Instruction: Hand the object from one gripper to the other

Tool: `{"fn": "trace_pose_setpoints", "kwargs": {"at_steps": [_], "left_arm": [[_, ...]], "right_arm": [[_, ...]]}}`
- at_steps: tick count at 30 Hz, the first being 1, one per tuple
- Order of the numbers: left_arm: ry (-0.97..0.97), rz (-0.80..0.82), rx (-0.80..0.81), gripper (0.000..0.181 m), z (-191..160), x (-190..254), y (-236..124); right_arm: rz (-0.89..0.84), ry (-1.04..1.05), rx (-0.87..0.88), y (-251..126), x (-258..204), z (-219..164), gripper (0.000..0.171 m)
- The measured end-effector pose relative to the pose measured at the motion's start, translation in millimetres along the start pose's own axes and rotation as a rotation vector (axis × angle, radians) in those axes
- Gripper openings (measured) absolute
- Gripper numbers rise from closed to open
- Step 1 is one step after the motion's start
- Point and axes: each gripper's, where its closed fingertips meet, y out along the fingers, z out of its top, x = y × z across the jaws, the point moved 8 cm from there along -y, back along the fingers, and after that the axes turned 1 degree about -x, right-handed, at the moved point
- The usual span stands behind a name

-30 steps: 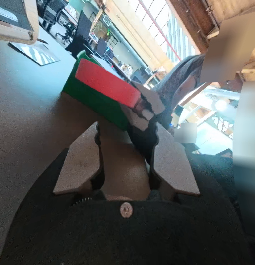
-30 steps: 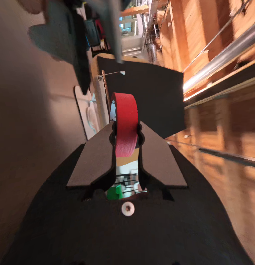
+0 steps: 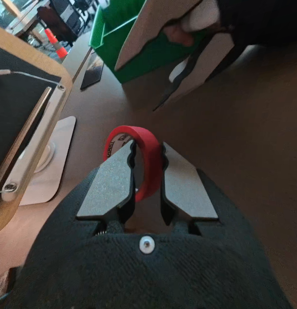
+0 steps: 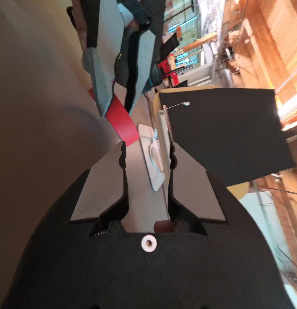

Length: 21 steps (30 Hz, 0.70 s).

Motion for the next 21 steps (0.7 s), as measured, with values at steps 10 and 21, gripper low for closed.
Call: {"fn": "trace_pose_setpoints", "kwargs": {"at_steps": [10,21], "left_arm": [[0.068,-0.135,0.221,0.024,18.7,18.9,-12.0],[-0.263,0.31,0.254,0.039,-1.7,-35.3,-17.6]], "right_arm": [[0.009,-0.118,-0.107,10.4,-12.0,2.0,0.023],[-0.569,0.5,-0.593,-49.7,125.5,-48.4,0.022]]}}
